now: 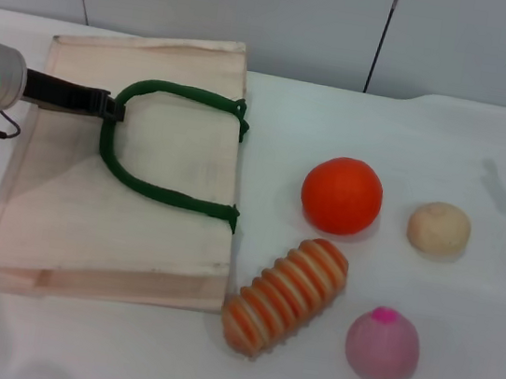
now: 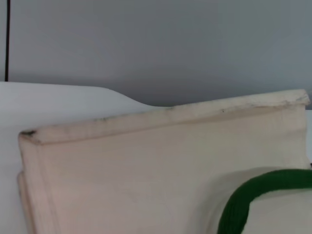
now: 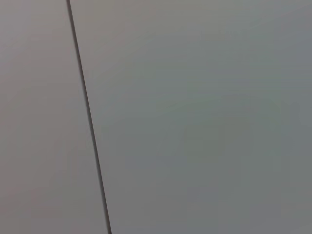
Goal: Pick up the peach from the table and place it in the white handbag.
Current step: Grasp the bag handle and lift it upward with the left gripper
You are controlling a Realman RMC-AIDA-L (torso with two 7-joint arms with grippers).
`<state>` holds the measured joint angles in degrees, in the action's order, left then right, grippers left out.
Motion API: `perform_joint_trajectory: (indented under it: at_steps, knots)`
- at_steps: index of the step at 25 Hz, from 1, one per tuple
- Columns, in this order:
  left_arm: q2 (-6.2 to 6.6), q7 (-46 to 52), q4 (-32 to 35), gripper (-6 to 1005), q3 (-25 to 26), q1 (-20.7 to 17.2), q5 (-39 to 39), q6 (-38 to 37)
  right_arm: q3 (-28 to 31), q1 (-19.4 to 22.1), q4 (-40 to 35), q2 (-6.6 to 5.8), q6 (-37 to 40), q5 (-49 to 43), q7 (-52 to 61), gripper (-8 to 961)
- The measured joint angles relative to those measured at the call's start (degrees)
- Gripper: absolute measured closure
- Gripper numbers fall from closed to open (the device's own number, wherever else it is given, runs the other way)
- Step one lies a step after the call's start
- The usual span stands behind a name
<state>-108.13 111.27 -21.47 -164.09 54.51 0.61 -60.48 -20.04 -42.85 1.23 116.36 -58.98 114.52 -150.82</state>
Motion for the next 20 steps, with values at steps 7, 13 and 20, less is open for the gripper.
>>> perform_joint_trajectory:
  at_steps: [7, 13, 20]
  knots:
    - [-0.06, -3.2, -4.9, 890, 0.0, -0.2, 7.2, -7.2, 0.0, 0.6, -0.2, -0.09, 0.0, 0.0, 0.0, 57]
    - [0.0, -11.1, -9.6, 890, 0.0, -2.1, 21.0, -19.6, 0.0, 0.6, -0.2, -0.09, 0.0, 0.0, 0.0, 57]
    - [0.6, -18.8, -13.8, 889, 0.0, -2.6, 34.0, -35.9, 0.0, 0.7, -0.3, -0.09, 0.0, 0.0, 0.0, 57]
